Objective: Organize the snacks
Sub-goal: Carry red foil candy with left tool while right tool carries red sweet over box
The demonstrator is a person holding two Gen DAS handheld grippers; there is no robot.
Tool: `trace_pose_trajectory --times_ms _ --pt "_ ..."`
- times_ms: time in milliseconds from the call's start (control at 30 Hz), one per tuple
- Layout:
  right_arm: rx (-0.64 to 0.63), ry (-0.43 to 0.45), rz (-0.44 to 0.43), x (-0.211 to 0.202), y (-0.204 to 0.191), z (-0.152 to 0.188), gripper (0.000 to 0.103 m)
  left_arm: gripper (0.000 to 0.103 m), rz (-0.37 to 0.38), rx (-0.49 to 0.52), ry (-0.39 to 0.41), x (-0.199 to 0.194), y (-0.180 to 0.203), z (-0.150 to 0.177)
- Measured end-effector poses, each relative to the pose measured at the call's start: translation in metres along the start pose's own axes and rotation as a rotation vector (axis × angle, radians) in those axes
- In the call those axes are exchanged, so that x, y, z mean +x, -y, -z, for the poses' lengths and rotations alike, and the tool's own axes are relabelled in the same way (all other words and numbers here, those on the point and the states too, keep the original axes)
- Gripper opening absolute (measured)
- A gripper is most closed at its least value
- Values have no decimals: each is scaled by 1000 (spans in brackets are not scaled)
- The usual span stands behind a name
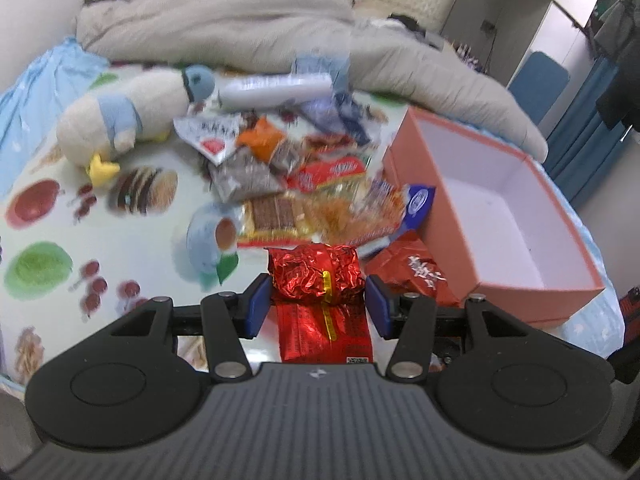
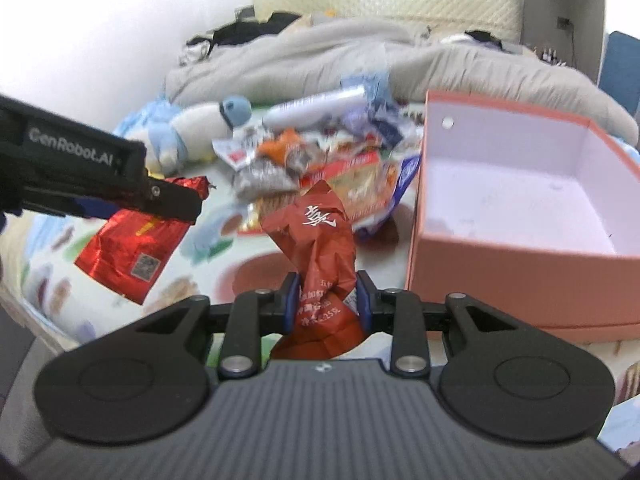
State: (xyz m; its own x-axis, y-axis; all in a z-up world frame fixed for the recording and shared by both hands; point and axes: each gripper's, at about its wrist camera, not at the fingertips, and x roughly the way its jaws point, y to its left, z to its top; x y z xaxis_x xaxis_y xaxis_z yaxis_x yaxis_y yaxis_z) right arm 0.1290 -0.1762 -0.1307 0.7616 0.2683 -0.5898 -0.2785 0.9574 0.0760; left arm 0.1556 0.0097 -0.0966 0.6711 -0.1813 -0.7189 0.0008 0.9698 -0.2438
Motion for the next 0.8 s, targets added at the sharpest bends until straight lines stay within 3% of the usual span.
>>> trace_pose_trajectory --times_ms 400,800 --pt "27 125 35 -49 22 -30 33 57 77 48 84 -35 34 -20" --pt "85 142 168 -69 75 -23 33 57 208 93 64 -6 89 -23"
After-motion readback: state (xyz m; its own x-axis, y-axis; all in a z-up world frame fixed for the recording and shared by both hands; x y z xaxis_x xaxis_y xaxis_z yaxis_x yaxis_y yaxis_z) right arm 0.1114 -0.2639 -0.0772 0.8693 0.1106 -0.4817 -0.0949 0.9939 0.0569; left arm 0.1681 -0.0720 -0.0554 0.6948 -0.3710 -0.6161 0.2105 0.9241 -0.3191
